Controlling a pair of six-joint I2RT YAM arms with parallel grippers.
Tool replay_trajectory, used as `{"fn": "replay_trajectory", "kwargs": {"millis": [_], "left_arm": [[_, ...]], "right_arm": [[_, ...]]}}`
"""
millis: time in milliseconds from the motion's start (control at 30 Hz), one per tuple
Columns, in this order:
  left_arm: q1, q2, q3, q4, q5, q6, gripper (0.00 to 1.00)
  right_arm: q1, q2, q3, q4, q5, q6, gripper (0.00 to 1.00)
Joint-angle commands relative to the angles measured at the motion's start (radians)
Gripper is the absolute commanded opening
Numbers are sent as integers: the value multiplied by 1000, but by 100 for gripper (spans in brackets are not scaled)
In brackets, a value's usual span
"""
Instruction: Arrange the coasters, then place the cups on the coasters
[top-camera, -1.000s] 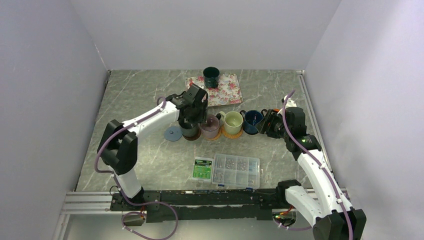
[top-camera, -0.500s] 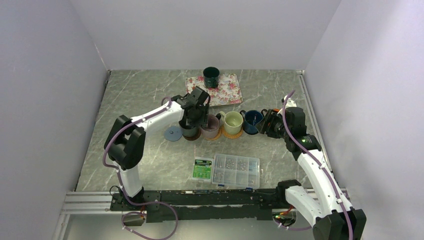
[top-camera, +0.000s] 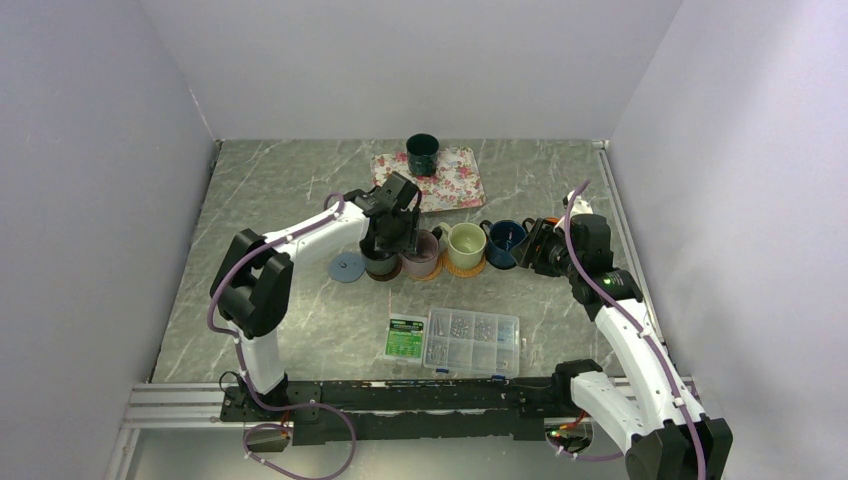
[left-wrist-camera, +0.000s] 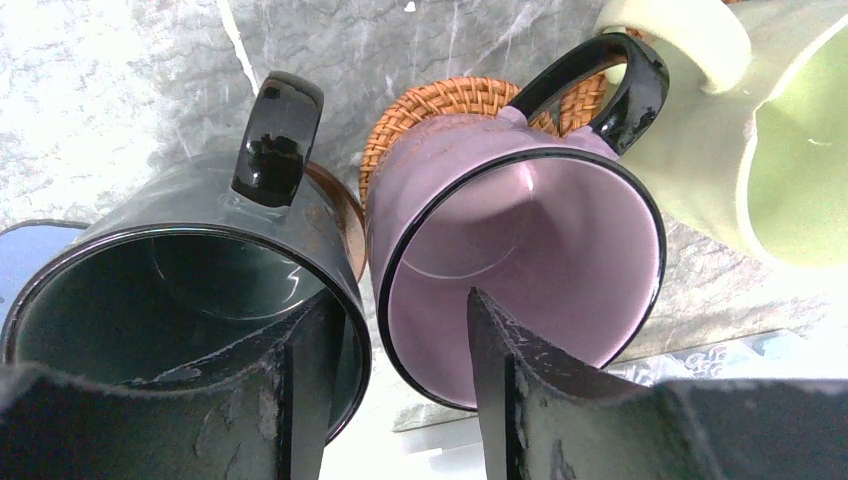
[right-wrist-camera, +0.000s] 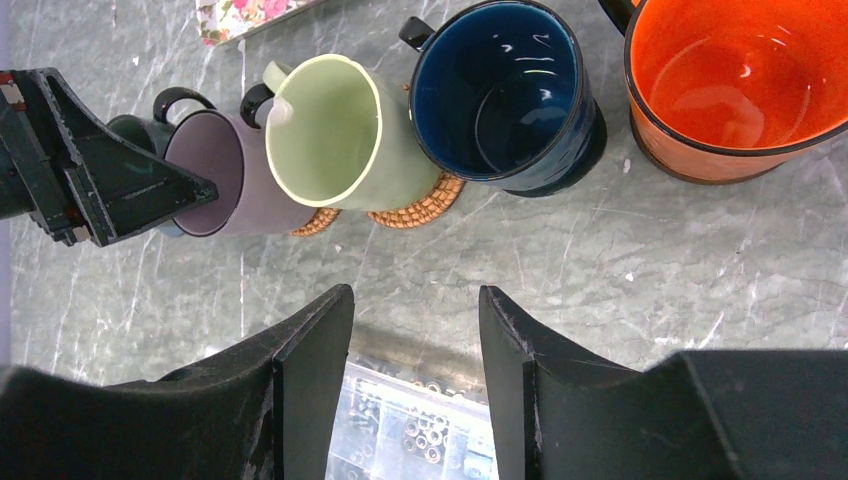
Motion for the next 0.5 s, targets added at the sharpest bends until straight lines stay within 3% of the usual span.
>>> {"fn": "replay_trajectory", "kwargs": {"millis": [0, 467], "left_arm": [[-5, -31, 8, 35, 27, -5, 53], [-6, -35, -6, 38, 45, -6, 53]], "right_arm": [[-3, -8, -4, 23, -18, -8, 54], [-3, 0, -4, 19, -18, -13, 54]]}}
